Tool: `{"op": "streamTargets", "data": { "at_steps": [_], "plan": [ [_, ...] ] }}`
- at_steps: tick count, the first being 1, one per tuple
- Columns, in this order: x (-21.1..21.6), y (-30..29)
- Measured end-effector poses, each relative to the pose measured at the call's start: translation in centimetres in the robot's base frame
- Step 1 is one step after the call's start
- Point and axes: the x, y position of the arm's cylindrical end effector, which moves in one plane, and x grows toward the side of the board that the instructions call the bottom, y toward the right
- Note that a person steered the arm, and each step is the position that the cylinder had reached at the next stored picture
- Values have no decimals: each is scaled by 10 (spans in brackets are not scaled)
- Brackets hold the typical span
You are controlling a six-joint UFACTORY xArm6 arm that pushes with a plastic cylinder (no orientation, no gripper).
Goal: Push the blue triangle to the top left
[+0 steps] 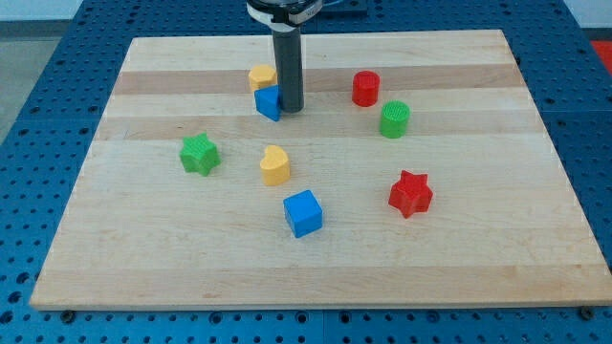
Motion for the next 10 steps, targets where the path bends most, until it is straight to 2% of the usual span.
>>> {"op": "streamTargets", "data": {
  "at_steps": [3, 6, 10],
  "plan": [
    [11, -24],
    [12, -92],
    [-13, -91]
  ]
}}
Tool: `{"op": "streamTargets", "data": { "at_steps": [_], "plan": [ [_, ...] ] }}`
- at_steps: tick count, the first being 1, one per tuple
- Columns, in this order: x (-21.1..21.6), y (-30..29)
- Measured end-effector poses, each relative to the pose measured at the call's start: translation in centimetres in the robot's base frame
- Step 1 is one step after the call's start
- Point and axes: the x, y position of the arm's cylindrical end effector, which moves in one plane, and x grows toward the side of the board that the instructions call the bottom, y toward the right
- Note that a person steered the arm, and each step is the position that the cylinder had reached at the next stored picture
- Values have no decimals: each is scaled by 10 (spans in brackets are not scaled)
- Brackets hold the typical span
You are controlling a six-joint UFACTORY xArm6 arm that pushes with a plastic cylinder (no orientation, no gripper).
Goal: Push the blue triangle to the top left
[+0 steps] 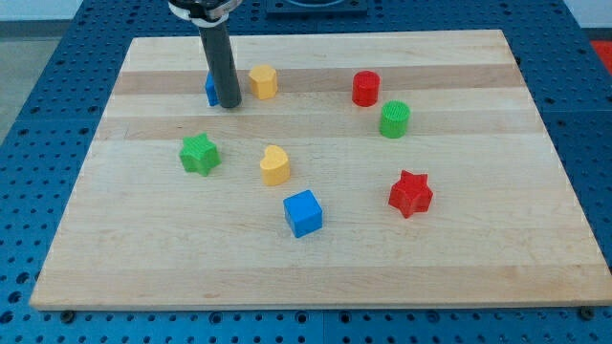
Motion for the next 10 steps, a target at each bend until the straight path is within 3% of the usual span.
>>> {"op": "streamTargets", "data": {
  "at_steps": [2, 10],
  "plan": [
    [-3, -22],
    [-74, -14]
  ]
}}
